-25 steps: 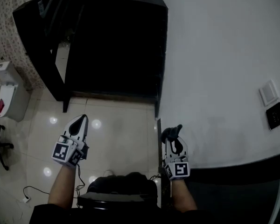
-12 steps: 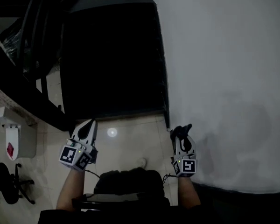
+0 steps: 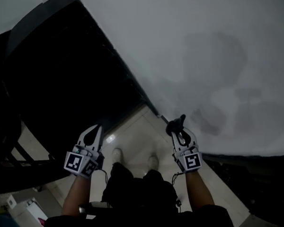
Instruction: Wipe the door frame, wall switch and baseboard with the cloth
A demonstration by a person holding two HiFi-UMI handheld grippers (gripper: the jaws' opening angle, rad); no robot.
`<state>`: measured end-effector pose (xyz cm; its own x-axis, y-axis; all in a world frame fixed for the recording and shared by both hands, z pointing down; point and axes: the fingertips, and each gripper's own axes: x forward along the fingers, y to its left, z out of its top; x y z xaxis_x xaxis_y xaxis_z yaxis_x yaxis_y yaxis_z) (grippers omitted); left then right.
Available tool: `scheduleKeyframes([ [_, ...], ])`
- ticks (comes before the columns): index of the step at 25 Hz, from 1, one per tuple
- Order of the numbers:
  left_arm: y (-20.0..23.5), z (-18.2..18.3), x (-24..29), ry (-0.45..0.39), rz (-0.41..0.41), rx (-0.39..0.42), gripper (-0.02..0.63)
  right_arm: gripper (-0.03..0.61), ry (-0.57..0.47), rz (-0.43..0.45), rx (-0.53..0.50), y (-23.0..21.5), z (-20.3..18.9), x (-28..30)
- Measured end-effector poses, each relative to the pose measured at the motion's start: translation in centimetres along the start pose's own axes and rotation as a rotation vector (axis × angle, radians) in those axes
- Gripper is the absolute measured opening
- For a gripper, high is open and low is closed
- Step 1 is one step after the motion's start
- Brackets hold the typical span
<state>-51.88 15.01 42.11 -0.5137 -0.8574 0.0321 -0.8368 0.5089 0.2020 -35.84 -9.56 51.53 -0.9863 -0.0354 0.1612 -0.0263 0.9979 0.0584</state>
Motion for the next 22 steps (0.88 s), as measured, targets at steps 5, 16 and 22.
scheduleKeyframes([
  [5,0.8,-3.2,6.7,0.094,-0.248,0.005,0.002,0.084,0.115,-0.144,0.005,-0.9,-4.9,1.0],
  [16,-0.6,-25.6,15.2,0.176,-0.507,0.040,0.002,0.084,0.356,0.077,-0.267,1.6,-31.2,7.3],
  [22,-0.4,-43.1,20.1,0.155,-0.587,0.014,0.002,0.084,0.372,0.102,-0.200,0.4,-50.9,15.2],
])
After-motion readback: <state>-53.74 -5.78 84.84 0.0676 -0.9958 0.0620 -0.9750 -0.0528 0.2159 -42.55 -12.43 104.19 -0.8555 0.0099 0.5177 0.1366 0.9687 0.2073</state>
